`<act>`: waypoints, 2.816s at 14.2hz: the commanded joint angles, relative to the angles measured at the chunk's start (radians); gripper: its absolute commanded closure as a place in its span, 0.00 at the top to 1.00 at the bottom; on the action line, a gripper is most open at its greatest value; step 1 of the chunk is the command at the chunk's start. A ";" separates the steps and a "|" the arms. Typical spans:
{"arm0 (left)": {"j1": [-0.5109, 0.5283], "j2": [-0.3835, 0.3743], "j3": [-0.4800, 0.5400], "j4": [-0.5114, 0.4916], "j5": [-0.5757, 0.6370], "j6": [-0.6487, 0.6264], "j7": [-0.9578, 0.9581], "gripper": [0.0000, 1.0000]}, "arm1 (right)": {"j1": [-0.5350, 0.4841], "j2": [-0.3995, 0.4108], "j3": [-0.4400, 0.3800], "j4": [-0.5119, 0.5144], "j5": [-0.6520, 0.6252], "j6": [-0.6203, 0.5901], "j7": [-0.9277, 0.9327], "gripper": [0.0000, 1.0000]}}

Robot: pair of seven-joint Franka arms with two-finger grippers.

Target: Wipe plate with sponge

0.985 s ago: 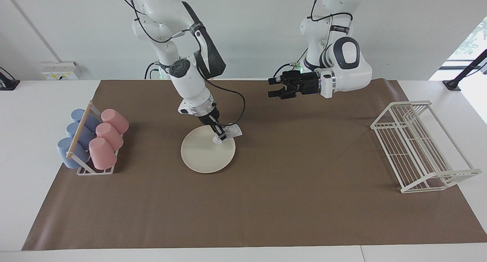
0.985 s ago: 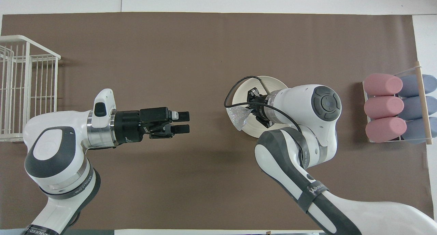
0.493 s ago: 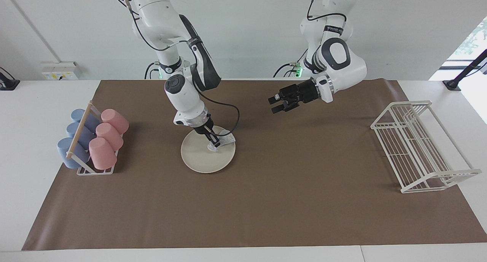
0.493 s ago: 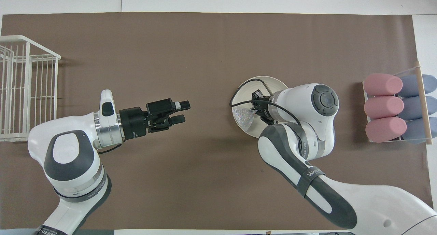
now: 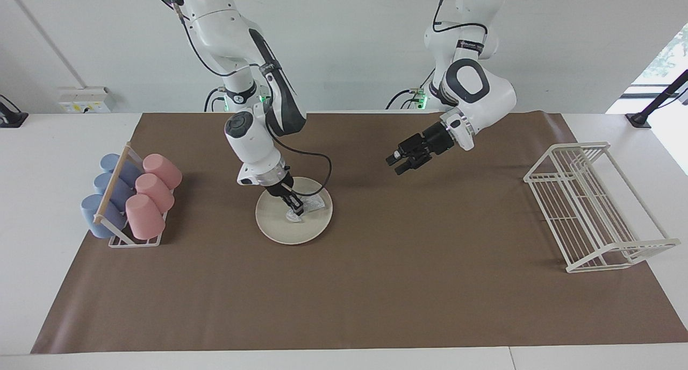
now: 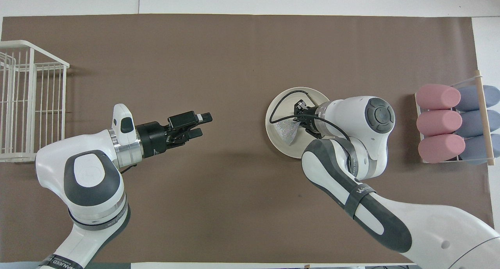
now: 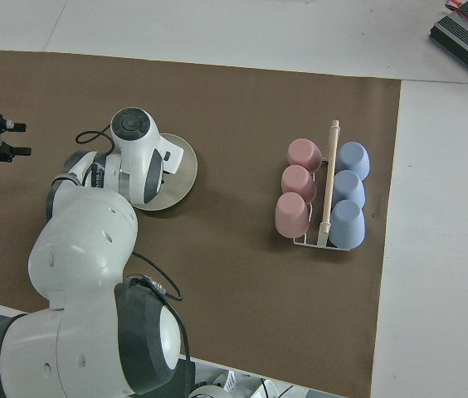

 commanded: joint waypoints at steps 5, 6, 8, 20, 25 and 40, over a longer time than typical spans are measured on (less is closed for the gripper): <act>-0.022 -0.020 0.011 -0.040 0.165 -0.019 -0.064 1.00 | -0.040 0.014 0.008 -0.018 -0.009 0.026 -0.089 0.00; -0.017 -0.016 0.011 -0.030 0.227 -0.054 -0.081 1.00 | -0.028 0.014 0.011 -0.021 -0.009 0.025 -0.068 0.00; 0.015 -0.008 0.012 0.003 0.370 -0.126 -0.150 1.00 | 0.005 0.014 0.014 -0.027 -0.009 0.025 0.015 0.00; 0.113 -0.002 0.017 0.069 0.708 -0.307 -0.167 1.00 | -0.047 0.019 0.008 -0.024 -0.008 0.034 -0.142 0.00; 0.113 0.001 0.018 0.079 0.746 -0.298 -0.170 1.00 | -0.040 0.018 0.008 -0.024 -0.008 0.034 -0.149 0.00; 0.153 0.001 0.018 0.077 0.749 -0.289 -0.248 1.00 | 0.055 -0.004 0.008 0.008 -0.006 0.011 0.208 0.00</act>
